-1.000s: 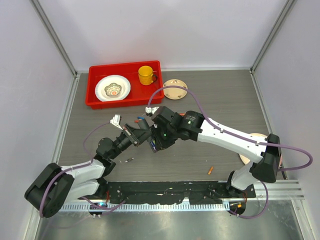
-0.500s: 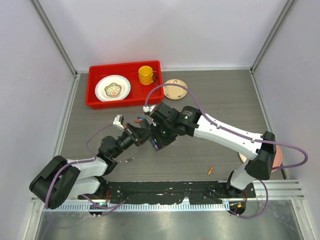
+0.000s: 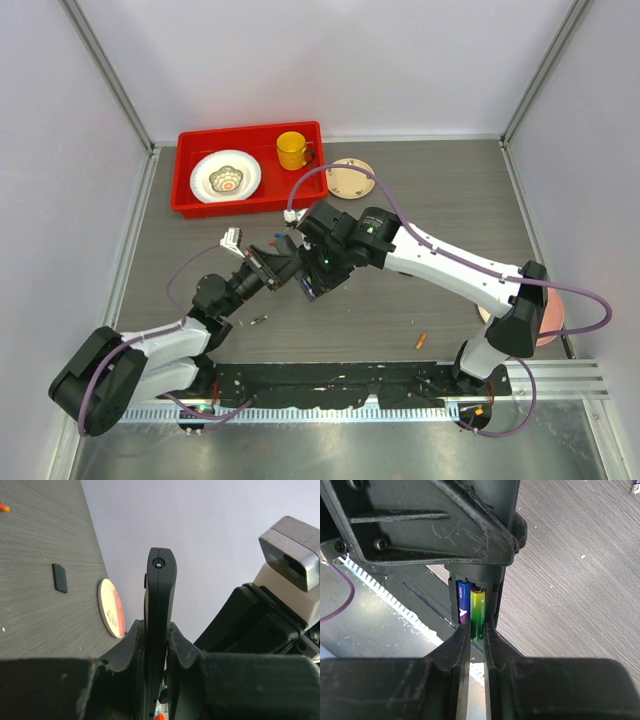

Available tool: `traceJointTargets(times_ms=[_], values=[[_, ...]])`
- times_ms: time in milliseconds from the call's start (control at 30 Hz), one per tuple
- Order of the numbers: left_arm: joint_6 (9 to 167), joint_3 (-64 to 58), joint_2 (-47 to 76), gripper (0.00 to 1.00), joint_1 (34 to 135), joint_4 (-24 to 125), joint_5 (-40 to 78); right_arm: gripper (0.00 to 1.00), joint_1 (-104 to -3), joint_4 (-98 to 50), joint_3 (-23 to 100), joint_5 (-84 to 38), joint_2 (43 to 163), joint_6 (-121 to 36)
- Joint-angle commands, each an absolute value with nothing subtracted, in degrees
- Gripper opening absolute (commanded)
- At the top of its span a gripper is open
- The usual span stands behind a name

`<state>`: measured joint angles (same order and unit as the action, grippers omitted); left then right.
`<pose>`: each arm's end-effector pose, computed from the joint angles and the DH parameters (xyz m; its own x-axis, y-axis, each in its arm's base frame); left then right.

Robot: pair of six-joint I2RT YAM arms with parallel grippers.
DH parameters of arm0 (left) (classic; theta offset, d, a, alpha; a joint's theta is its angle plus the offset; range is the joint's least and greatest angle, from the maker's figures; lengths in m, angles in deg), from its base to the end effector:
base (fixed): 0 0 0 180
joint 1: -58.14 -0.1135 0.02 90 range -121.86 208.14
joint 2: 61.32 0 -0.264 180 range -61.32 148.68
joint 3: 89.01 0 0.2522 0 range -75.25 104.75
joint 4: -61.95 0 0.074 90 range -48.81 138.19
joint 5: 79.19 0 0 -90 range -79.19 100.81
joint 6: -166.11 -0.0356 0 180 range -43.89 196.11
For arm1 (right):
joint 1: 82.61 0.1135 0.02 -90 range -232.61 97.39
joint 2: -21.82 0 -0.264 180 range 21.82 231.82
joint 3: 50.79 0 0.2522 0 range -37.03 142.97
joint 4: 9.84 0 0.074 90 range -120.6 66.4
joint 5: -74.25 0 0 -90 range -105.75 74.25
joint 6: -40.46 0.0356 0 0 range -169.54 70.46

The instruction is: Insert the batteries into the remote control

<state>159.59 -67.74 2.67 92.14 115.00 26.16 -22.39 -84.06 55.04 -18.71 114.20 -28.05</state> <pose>0.1573 -0.1175 0.1991 -0.7334 -0.6610 -0.1589 0.2334 -0.0254 -0.9720 0.1622 0.2871 0.3403 -0.7254 -0.5311 -0.4379 -0.6594 0.7186 0.2208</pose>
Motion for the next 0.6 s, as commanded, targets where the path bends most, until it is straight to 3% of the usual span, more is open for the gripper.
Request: traceJointTargets(times_ms=[0,200,467,567], values=[[157.3,-64.9,-5.6,0.0,92.7,117.8,26.3,0.01,-23.6,-88.5,56.8,-16.8,116.2,-27.8],[154.2,-64.7,-10.6,0.0,92.6,109.7,24.1,0.01,-23.6,-91.2,59.1,-16.3,117.8,-27.7],[158.5,-65.9,-6.4,0.0,92.6,117.5,26.0,0.01,-23.6,-92.0,62.7,-15.9,120.5,-27.8],[161.4,-66.5,-4.5,0.0,92.6,121.0,25.7,0.08,-23.6,-92.7,64.5,-15.9,121.7,-28.0]])
